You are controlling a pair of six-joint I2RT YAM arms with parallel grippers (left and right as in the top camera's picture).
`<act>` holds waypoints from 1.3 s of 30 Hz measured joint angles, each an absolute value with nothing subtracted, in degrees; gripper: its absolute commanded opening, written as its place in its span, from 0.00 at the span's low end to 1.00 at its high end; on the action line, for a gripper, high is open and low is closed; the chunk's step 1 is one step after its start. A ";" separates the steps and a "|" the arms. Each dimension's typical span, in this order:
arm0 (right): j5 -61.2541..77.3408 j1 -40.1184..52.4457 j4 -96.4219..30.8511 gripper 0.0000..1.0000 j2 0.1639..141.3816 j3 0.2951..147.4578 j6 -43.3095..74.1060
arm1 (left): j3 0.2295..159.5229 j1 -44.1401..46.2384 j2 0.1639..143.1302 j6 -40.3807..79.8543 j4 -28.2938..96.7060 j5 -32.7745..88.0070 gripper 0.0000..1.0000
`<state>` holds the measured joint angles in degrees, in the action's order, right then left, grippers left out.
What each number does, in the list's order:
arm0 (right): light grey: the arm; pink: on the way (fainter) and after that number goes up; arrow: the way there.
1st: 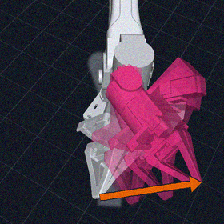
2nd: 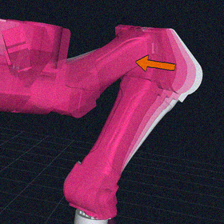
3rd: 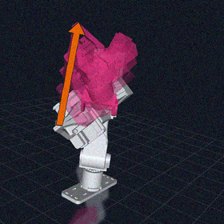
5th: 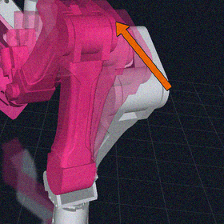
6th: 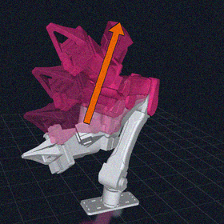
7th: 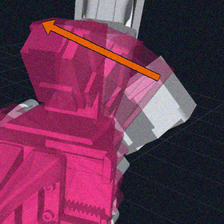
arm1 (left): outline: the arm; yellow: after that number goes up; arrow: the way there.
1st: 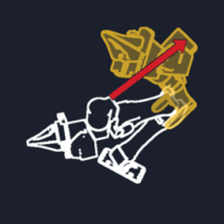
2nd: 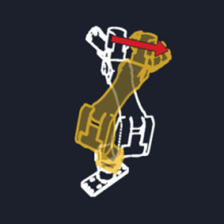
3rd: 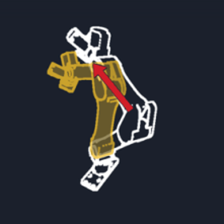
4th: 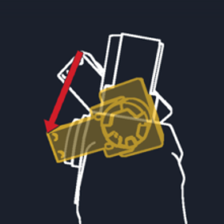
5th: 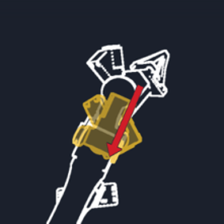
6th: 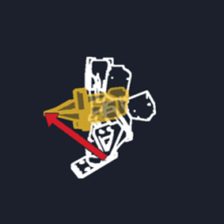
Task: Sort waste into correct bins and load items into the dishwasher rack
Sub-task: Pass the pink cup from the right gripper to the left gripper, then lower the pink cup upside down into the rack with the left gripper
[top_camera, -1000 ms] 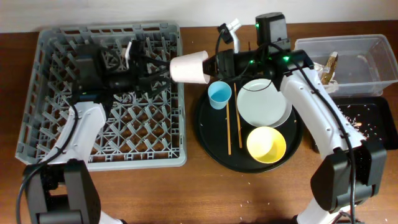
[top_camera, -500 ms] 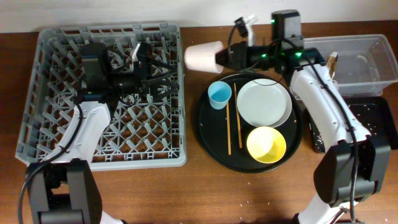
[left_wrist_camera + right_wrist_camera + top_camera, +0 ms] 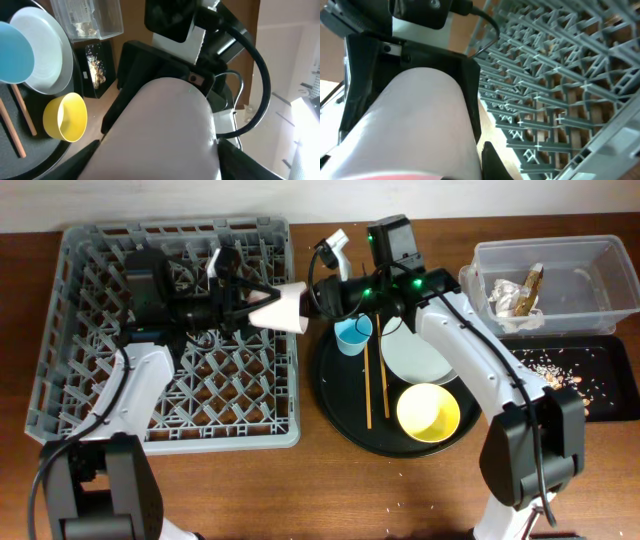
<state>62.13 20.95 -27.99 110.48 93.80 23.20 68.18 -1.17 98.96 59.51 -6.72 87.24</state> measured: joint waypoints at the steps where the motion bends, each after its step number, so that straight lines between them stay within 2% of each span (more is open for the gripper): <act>1: 62.81 20.88 -27.97 0.04 110.61 93.80 23.18 | 68.20 -1.17 98.96 59.48 -6.72 87.37 0.52; 2: 63.11 20.88 -27.97 0.04 110.63 93.80 23.20 | 68.18 -1.17 98.96 59.51 -6.72 87.64 0.43; 4: 63.29 20.88 -27.97 0.04 110.65 93.80 23.18 | 68.18 -1.19 98.96 59.55 -6.72 87.74 0.36; 5: 63.35 20.88 -27.99 0.12 110.65 93.80 23.18 | 68.18 -1.21 98.96 59.59 -6.70 87.85 0.34; 6: 63.40 20.88 -27.97 0.25 110.65 93.80 23.18 | 68.18 -1.21 98.96 59.61 -6.72 87.90 0.34; 9: 62.39 21.58 -28.40 0.64 111.35 93.73 23.49 | 68.20 -0.64 98.96 59.59 -7.27 87.70 0.25; 10: 62.28 21.80 -28.38 0.71 111.72 93.73 23.31 | 68.18 -0.47 98.96 59.55 -8.08 87.68 0.24; 16: 63.24 18.24 -31.22 0.78 111.94 93.91 22.92 | 68.01 -1.63 98.96 59.42 -21.85 87.85 0.22; 18: 62.76 14.41 -34.70 0.79 111.94 93.84 20.97 | 68.03 -3.97 98.96 59.42 -23.66 86.96 0.15; 21: 61.89 9.26 -39.18 0.84 111.77 93.71 17.02 | 68.05 -6.04 98.91 59.40 -24.40 85.12 0.13; 26: 59.31 2.98 -46.50 0.84 105.82 93.62 11.09 | 68.10 -6.57 98.91 58.54 -21.96 78.50 0.13; 34: 51.24 1.19 -54.24 0.85 102.30 93.62 5.87 | 69.28 -4.56 98.74 39.70 17.65 59.27 0.13; 39: 47.22 1.19 -55.61 0.85 102.32 93.62 5.37 | 76.90 -1.13 94.17 24.88 42.92 37.60 0.13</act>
